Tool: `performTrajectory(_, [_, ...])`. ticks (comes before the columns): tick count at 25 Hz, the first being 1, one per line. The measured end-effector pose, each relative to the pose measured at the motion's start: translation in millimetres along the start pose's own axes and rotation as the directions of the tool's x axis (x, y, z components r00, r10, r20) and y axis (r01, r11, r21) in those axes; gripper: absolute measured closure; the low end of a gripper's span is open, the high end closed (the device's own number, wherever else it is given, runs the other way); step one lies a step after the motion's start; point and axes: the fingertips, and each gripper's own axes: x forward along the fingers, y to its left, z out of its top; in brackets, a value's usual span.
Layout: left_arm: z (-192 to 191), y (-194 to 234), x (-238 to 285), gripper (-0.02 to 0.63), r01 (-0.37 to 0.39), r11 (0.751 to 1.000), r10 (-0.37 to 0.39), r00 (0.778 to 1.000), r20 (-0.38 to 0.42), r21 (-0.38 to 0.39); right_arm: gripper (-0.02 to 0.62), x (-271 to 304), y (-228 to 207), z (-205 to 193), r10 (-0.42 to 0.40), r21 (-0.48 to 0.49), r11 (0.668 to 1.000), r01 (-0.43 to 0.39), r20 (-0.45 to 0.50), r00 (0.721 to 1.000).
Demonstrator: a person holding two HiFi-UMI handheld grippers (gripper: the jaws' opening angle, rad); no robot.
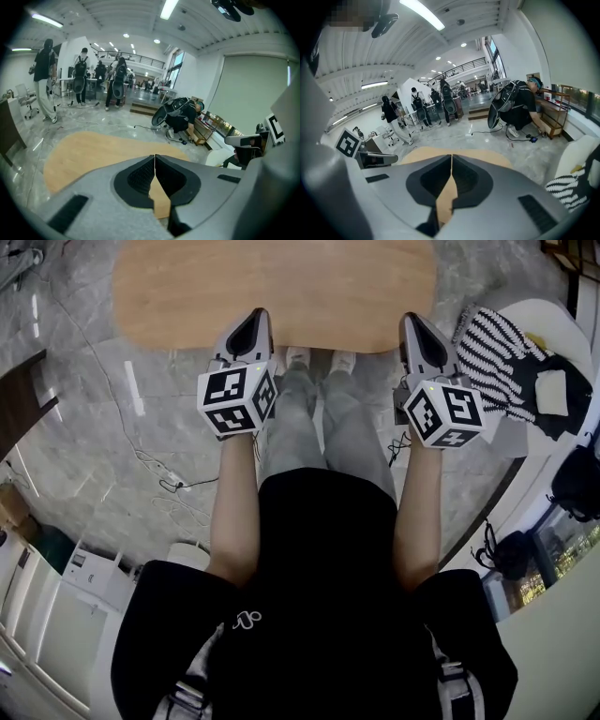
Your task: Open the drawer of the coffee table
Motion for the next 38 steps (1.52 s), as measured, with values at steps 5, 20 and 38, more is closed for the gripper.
performTrajectory(5, [-34.7, 8.8, 2.5, 0.595, -0.004, 1.000, 0.004, 0.999, -0.054, 0.004, 0.583, 0.4, -10.1, -26.0, 0.003, 0.004, 1.000, -0.003, -0.032, 0.999])
performTrajectory(20, [-148.1, 25.6, 9.3, 0.595, 0.005, 0.999, -0.012, 0.975, -0.223, -0.032, 0.583, 8.6, -20.6, -141.1, 0.020, 0.041, 0.999, -0.013, -0.179, 0.984])
performTrajectory(38, [-268.2, 49.4, 38.0, 0.594, -0.001, 0.999, -0.018, 0.928, -0.371, -0.050, 0.581, 11.1, -51.2, -270.7, 0.003, 0.012, 1.000, 0.002, -0.369, 0.930])
